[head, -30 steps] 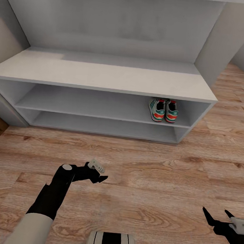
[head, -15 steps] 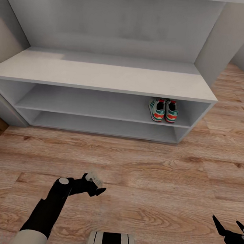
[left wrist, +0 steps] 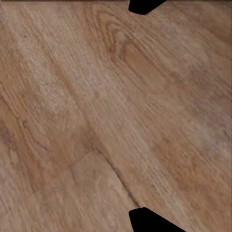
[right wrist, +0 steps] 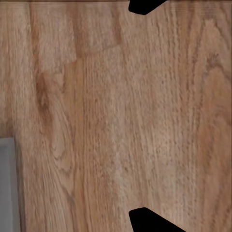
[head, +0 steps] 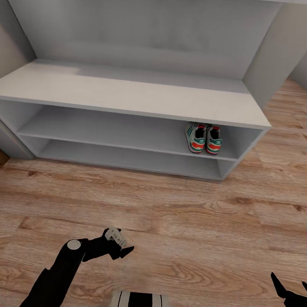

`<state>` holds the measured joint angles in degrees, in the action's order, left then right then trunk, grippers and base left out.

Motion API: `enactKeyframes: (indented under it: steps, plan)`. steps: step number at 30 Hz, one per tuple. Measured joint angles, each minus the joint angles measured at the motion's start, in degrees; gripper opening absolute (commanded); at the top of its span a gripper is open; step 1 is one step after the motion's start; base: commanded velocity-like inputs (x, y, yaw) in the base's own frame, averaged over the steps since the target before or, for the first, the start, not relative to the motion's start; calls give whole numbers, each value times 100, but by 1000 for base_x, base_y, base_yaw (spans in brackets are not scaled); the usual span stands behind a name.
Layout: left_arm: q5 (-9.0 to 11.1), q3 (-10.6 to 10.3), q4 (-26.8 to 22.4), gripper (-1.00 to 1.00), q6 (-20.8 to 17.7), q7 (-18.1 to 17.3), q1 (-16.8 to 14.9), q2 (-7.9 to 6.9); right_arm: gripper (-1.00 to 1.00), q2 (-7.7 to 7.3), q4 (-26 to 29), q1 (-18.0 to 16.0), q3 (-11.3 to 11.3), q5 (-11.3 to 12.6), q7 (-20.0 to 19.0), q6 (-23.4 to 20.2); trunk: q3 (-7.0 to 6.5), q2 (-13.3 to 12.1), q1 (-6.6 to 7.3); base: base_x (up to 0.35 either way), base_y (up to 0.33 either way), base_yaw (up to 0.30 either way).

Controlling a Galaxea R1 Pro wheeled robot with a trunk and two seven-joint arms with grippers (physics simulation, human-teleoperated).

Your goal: Pick up the two gym shoes and the two sandals from the corridor floor and place them onto the hallstand (shoe rack) in the corridor, making sure they are on the rack and not on the floor. Arrange them so the two gym shoes are next to each other and the two sandals are next to each other.

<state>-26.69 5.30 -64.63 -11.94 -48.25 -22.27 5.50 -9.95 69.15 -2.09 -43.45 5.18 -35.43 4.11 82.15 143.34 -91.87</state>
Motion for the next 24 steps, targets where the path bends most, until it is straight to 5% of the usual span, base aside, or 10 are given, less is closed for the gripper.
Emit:
enactKeyframes:
  steps: [9,24]
  plan:
    - [62,117,414,100,242,9,53,0,100,1,-5,-2,-8,0,86,2,0,0,0,0,-184,-92]
    - [81,264,585,100,598,9,64,3,100,6,-162,-14,-45,29,198,16,0,0,0,0,-34,-247]
